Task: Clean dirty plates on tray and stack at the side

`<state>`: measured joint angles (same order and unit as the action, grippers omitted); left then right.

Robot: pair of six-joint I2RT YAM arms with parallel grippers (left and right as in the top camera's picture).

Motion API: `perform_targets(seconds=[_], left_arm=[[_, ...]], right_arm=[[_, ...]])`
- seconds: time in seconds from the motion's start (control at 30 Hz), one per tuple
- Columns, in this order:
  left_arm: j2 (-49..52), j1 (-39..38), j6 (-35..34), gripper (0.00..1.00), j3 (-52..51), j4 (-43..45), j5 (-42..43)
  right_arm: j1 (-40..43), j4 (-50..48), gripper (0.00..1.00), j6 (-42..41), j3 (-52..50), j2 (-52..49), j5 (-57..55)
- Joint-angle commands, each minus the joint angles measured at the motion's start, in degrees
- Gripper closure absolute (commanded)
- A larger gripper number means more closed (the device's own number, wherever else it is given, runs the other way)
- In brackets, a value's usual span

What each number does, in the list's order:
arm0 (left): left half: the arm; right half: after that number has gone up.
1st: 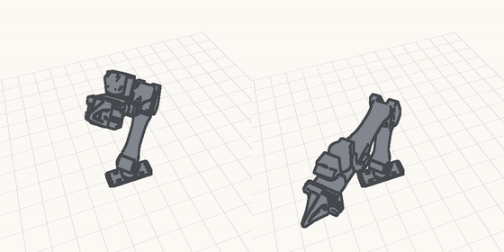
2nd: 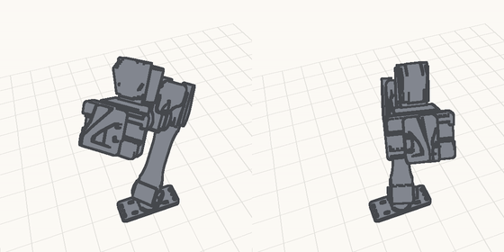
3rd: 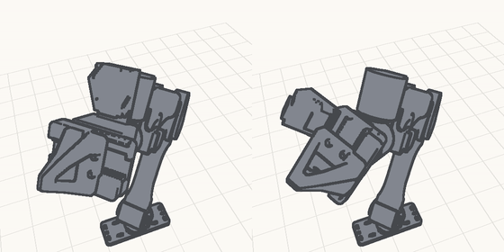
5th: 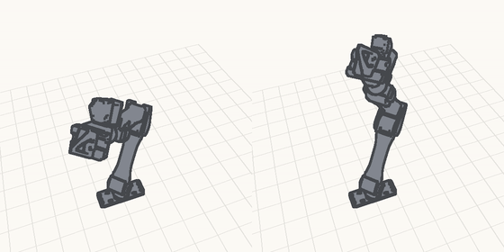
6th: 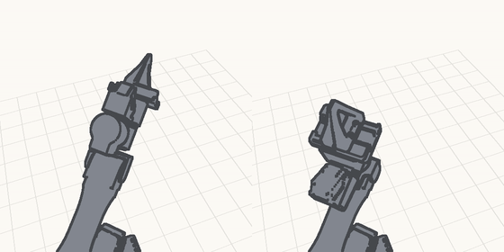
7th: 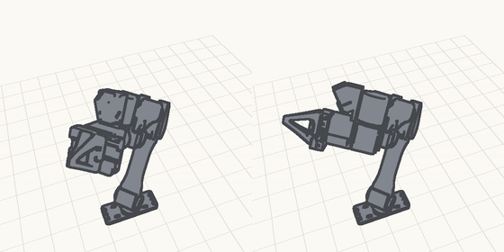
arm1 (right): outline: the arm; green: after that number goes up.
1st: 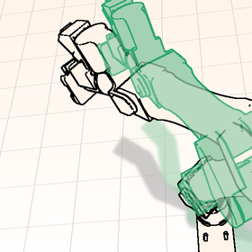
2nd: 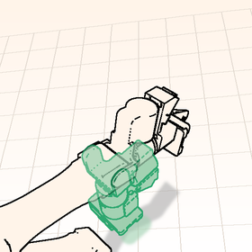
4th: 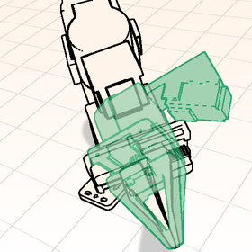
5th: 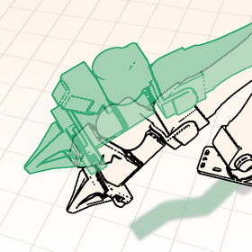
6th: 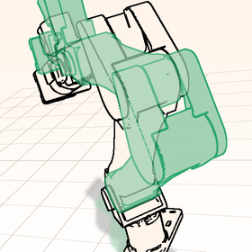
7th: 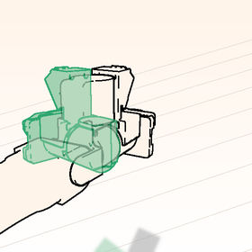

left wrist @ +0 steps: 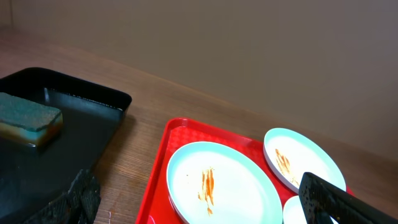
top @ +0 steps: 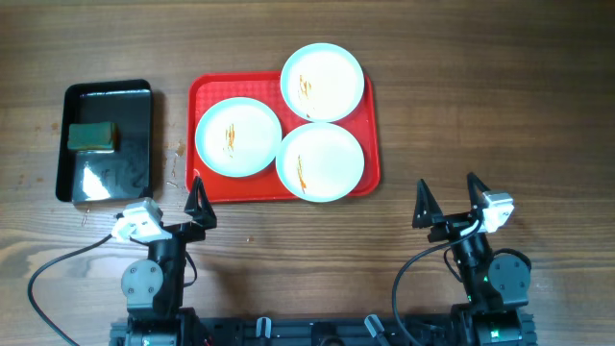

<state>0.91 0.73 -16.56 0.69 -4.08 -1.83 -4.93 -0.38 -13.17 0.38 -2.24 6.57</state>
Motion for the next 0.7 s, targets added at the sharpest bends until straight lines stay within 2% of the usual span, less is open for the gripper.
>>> perform_targets(seconds=[0.0,0.1,0.2,0.3,0.43,0.57,0.67], left_arm=[[0.22,-0.31,1.36,0.0,-0.37,0.26,-0.76],[0.22,-0.31,1.36,0.0,-0.37,0.26,-0.76],[0.22,-0.31,1.36,0.0,-0.37,0.26,-0.81],[0.22,-0.31,1.36,0.0,-0.37,0.28,-0.79],[0.22,-0.31,-0.2,0.0,-0.37,0.7,-0.79],[0.22,-0.31,-0.33,0.0,-0.24,5.73,-0.81],[0.63,-0.31,-0.33,0.0,4.02,4.74,-1.38]], right_arm=[[0.07,-0.55,0.01,0.96,-0.09,0.52,-0.24],[0.07,-2.45,0.0,-0.28,-0.09,0.52,-0.59],[0.09,-4.35,0.0,-6.47,-0.07,0.52,-2.82],[0.09,-7.32,0.0,-6.03,-0.07,0.52,-2.82],[0.09,-13.92,0.0,1.49,-0.07,0.52,-3.3],[0.09,-22.43,0.0,10.93,0.57,0.52,-7.63],[0.09,-24.35,0.0,16.06,2.62,0.37,-9.42]])
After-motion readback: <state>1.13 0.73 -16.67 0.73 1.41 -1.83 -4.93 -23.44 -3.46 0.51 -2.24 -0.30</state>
